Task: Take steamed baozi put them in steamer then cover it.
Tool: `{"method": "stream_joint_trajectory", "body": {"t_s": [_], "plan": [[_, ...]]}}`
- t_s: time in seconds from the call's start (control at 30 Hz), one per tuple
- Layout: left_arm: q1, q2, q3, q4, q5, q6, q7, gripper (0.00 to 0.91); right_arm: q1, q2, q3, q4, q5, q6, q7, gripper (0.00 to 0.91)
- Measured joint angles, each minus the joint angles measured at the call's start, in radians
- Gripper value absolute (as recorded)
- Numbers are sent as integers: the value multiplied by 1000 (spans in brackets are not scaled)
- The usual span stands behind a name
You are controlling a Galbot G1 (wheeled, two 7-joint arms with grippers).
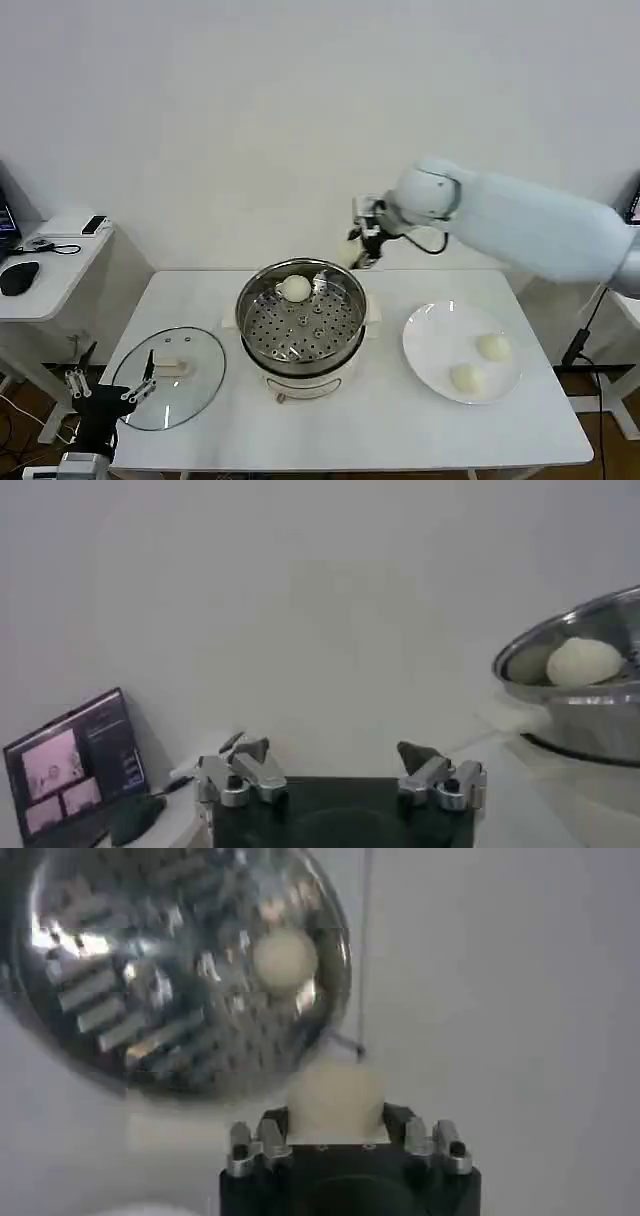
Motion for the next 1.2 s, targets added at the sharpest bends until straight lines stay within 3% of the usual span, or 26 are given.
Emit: {"method": "stream_joint_trajectory", "body": {"t_s": [0.2, 0.4, 0.73, 1.2], "plan": [[3, -8, -7, -10, 0, -1, -2, 907, -25, 108, -12, -23, 107, -73, 56, 645], [8, -15, -10, -19, 0, -2, -3, 907, -63, 195, -27, -62, 156, -115, 94, 645], [22, -23, -21, -38, -5, 2, -5, 907, -127, 300, -24, -137, 175, -148, 141, 645], [23, -27, -22, -40, -2, 1, -5, 907, -170, 383, -23, -202, 185, -165, 159, 645]]}}
